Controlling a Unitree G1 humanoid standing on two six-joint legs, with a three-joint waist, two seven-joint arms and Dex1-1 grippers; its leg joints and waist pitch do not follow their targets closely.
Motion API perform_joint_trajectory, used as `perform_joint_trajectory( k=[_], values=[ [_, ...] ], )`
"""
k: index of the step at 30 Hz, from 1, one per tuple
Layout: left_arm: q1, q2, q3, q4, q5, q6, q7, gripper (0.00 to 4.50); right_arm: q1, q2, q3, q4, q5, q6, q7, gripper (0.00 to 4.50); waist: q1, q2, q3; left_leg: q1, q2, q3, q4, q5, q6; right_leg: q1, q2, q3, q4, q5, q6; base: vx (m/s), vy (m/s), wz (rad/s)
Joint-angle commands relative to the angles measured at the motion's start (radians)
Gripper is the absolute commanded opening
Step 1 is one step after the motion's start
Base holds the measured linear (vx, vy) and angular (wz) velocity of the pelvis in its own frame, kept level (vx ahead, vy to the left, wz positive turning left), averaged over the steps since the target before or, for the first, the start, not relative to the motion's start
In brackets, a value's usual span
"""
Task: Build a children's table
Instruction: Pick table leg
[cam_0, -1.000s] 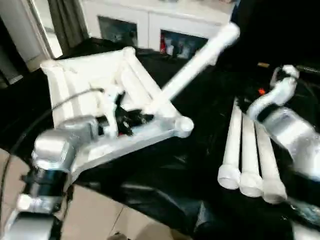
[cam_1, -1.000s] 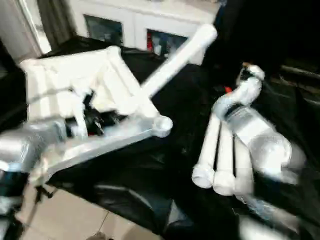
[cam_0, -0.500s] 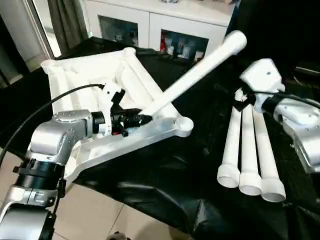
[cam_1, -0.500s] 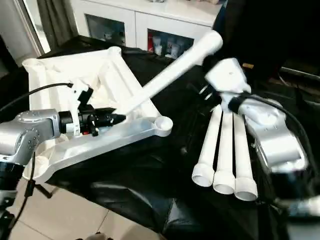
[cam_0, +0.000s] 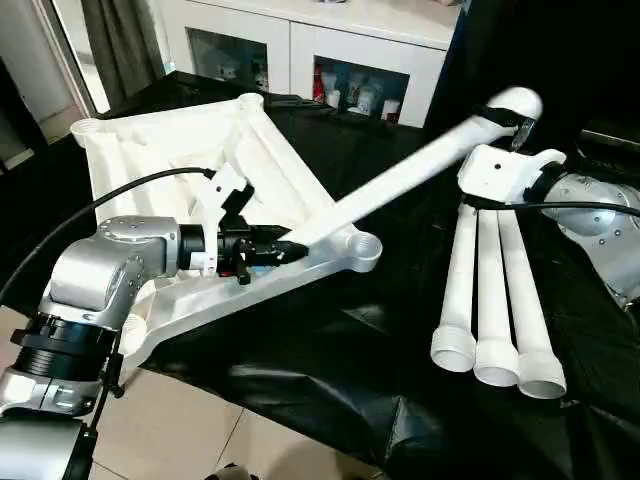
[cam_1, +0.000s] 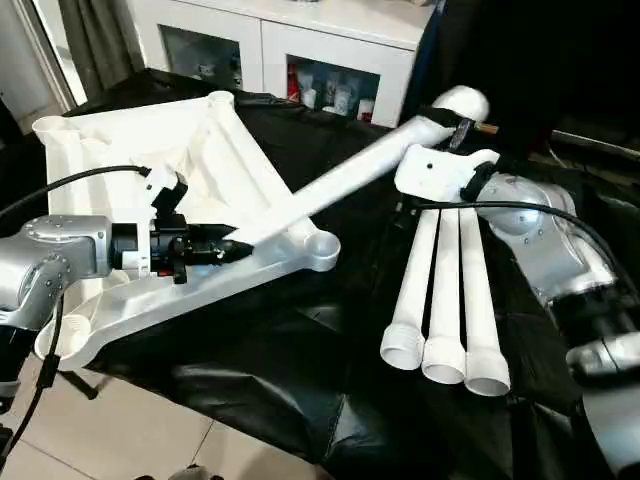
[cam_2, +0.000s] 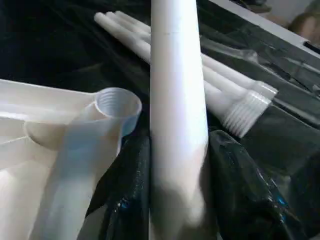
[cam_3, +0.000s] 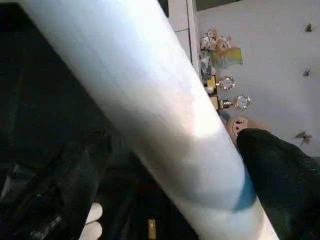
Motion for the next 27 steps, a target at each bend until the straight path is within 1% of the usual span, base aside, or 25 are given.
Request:
perform_joint_trajectory(
  k=[1, 2, 4, 5, 6, 7, 8, 10, 12, 13, 14, 15, 16, 18, 19, 20, 21, 22, 23, 24, 25, 27],
  values=[
    [-0.005, 0.016, -0.003, -0.049, -0.013, 0.002, -0.024, 1.43, -0.025, -0.004, 0.010, 0.042, -0.037, -0.029, -0.018, 4.50, -0.004, -0.001, -0.082, 0.001, 0.014, 0.006, -0.051, -0.082, 0.031, 0.071, -0.051, 0.042, -0.052, -0.062, -0.213, 0.000, 0.000, 0.00],
    [-0.005, 0.018, -0.002, -0.052, -0.015, 0.003, -0.027, 1.43, -0.029, -0.003, 0.011, 0.054, -0.044, -0.038, -0.022, 4.50, -0.005, -0.001, -0.081, -0.001, 0.014, 0.006, -0.050, -0.082, 0.030, 0.071, -0.050, 0.041, -0.051, -0.055, -0.215, 0.000, 0.000, 0.00],
    [-0.003, 0.029, 0.001, -0.059, -0.019, 0.003, -0.037, 1.43, -0.043, 0.002, 0.015, 0.100, -0.065, -0.071, -0.033, 4.21, -0.005, -0.002, -0.079, 0.001, 0.013, 0.008, -0.050, -0.100, 0.031, 0.070, -0.049, 0.042, -0.054, -0.075, -0.212, 0.000, 0.000, 0.00],
    [-0.002, 0.033, 0.004, -0.062, -0.020, 0.003, -0.039, 1.43, -0.048, 0.005, 0.014, 0.123, -0.067, -0.087, -0.030, 4.21, -0.005, -0.005, -0.080, 0.000, 0.014, 0.007, -0.050, -0.102, 0.030, 0.069, -0.050, 0.042, -0.053, -0.080, -0.212, 0.000, 0.000, 0.00],
    [-0.001, 0.036, 0.007, -0.065, -0.021, 0.004, -0.040, 1.43, -0.050, 0.006, 0.013, 0.136, -0.066, -0.094, -0.025, 4.14, -0.006, -0.005, -0.080, 0.001, 0.013, 0.007, -0.049, -0.105, 0.030, 0.069, -0.050, 0.041, -0.053, -0.087, -0.213, 0.000, 0.000, 0.00],
    [0.001, 0.037, 0.009, -0.071, -0.022, 0.007, -0.039, 1.43, -0.048, 0.005, 0.012, 0.142, -0.066, -0.100, -0.021, 4.02, -0.005, -0.006, -0.078, 0.000, 0.013, 0.008, -0.049, -0.114, 0.028, 0.069, -0.050, 0.042, -0.056, -0.102, -0.209, 0.000, 0.000, 0.00],
    [0.002, 0.039, 0.011, -0.075, -0.025, 0.010, -0.039, 1.43, -0.046, 0.005, 0.013, 0.145, -0.065, -0.101, -0.017, 4.02, -0.004, -0.005, -0.078, 0.000, 0.014, 0.007, -0.049, -0.115, 0.027, 0.069, -0.051, 0.042, -0.054, -0.106, -0.205, 0.000, 0.000, 0.00],
    [0.004, 0.041, 0.012, -0.079, -0.026, 0.012, -0.039, 1.43, -0.042, 0.005, 0.015, 0.147, -0.065, -0.102, -0.013, 3.77, -0.004, -0.005, -0.077, -0.001, 0.013, 0.007, -0.049, -0.117, 0.027, 0.068, -0.049, 0.042, -0.055, -0.112, -0.200, 0.000, 0.000, 0.00],
    [0.005, 0.044, 0.014, -0.084, -0.029, 0.015, -0.040, 1.43, -0.041, 0.008, 0.021, 0.160, -0.067, -0.109, -0.012, 3.68, -0.003, -0.004, -0.077, 0.000, 0.014, 0.007, -0.049, -0.123, 0.025, 0.067, -0.050, 0.042, -0.055, -0.122, -0.198, 0.000, 0.000, 0.00],
    [0.006, 0.047, 0.016, -0.087, -0.030, 0.017, -0.040, 1.43, -0.037, 0.012, 0.026, 0.171, -0.067, -0.116, -0.011, 3.65, -0.003, -0.002, -0.076, -0.001, 0.014, 0.006, -0.049, -0.132, 0.022, 0.066, -0.051, 0.042, -0.056, -0.133, -0.196, 0.000, 0.000, 0.00],
    [0.005, 0.051, 0.017, -0.087, -0.031, 0.018, -0.042, 1.43, -0.033, 0.015, 0.029, 0.173, -0.069, -0.116, -0.014, 3.44, -0.003, 0.001, -0.075, -0.001, 0.013, 0.005, -0.049, -0.142, 0.019, 0.065, -0.050, 0.041, -0.058, -0.148, -0.195, 0.000, 0.000, 0.00],
    [0.005, 0.053, 0.018, -0.087, -0.031, 0.018, -0.044, 1.43, -0.032, 0.018, 0.028, 0.176, -0.068, -0.118, -0.012, 3.34, -0.004, 0.000, -0.076, 0.000, 0.013, 0.006, -0.048, -0.146, 0.017, 0.064, -0.050, 0.041, -0.059, -0.154, -0.194, 0.000, 0.000, 0.00],
    [0.002, 0.061, 0.019, -0.087, -0.031, 0.019, -0.049, 1.43, -0.030, 0.025, 0.027, 0.186, -0.072, -0.125, -0.015, 3.28, -0.004, 0.004, -0.074, 0.001, 0.013, 0.004, -0.049, -0.166, 0.010, 0.063, -0.050, 0.041, -0.060, -0.176, -0.191, 0.000, 0.000, 0.00],
    [0.000, 0.065, 0.018, -0.085, -0.029, 0.017, -0.051, 1.43, -0.028, 0.029, 0.026, 0.191, -0.074, -0.128, -0.017, 3.22, -0.005, 0.003, -0.074, 0.000, 0.012, 0.004, -0.049, -0.172, 0.008, 0.063, -0.049, 0.041, -0.061, -0.186, -0.189, 0.000, 0.000, 0.00],
    [-0.004, 0.069, 0.017, -0.080, -0.025, 0.011, -0.054, 1.43, -0.023, 0.032, 0.024, 0.190, -0.073, -0.128, -0.018, 3.12, -0.004, 0.012, -0.073, 0.002, 0.013, 0.002, -0.050, -0.190, -0.001, 0.061, -0.050, 0.040, -0.062, -0.209, -0.184, 0.000, 0.000, 0.00],
    [-0.008, 0.072, 0.016, -0.074, -0.021, 0.007, -0.055, 1.43, -0.020, 0.035, 0.022, 0.190, -0.072, -0.129, -0.019, 3.01, -0.003, 0.010, -0.074, 0.006, 0.013, 0.003, -0.049, -0.194, -0.002, 0.059, -0.049, 0.042, -0.062, -0.200, -0.187, 0.000, 0.000, 0.00],
    [-0.012, 0.073, 0.016, -0.067, -0.017, 0.002, -0.056, 1.43, -0.019, 0.039, 0.018, 0.198, -0.071, -0.135, -0.019, 2.88, -0.002, 0.013, -0.075, 0.005, 0.013, 0.002, -0.049, -0.192, -0.002, 0.060, -0.050, 0.042, -0.060, -0.190, -0.191, 0.000, 0.000, 0.00],
    [-0.015, 0.074, 0.016, -0.063, -0.015, 0.000, -0.055, 1.43, -0.019, 0.042, 0.014, 0.208, -0.072, -0.142, -0.020, 2.85, -0.004, 0.012, -0.074, 0.004, 0.012, 0.002, -0.050, -0.195, -0.002, 0.060, -0.048, 0.041, -0.060, -0.187, -0.193, 0.000, 0.000, 0.00],
    [-0.021, 0.074, 0.016, -0.058, -0.013, -0.002, -0.055, 1.43, -0.016, 0.044, 0.010, 0.214, -0.070, -0.148, -0.020, 2.72, -0.002, 0.016, -0.074, 0.004, 0.013, 0.001, -0.049, -0.197, -0.004, 0.061, -0.049, 0.040, -0.060, -0.189, -0.195, 0.000, 0.000, 0.00],
    [-0.024, 0.074, 0.017, -0.055, -0.012, -0.004, -0.054, 1.43, -0.013, 0.045, 0.007, 0.215, -0.068, -0.149, -0.018, 2.72, -0.003, 0.017, -0.075, 0.004, 0.013, 0.002, -0.049, -0.200, -0.006, 0.060, -0.049, 0.041, -0.062, -0.188, -0.196, 0.000, 0.000, 0.00],
    [-0.029, 0.074, 0.017, -0.051, -0.010, -0.006, -0.053, 1.43, -0.009, 0.046, 0.005, 0.214, -0.061, -0.148, -0.014, 2.55, -0.004, 0.016, -0.075, 0.004, 0.011, 0.001, -0.049, -0.201, -0.005, 0.061, -0.048, 0.040, -0.061, -0.181, -0.199, 0.000, 0.000, 0.00],
    [-0.039, 0.071, 0.020, -0.040, -0.006, -0.014, -0.046, 1.43, -0.002, 0.049, -0.002, 0.219, -0.052, -0.149, -0.008, 2.47, -0.002, 0.016, -0.075, 0.005, 0.012, 0.002, -0.049, -0.197, -0.001, 0.061, -0.048, 0.041, -0.061, -0.167, -0.203, 0.000, 0.000, 0.00]
  ],
)
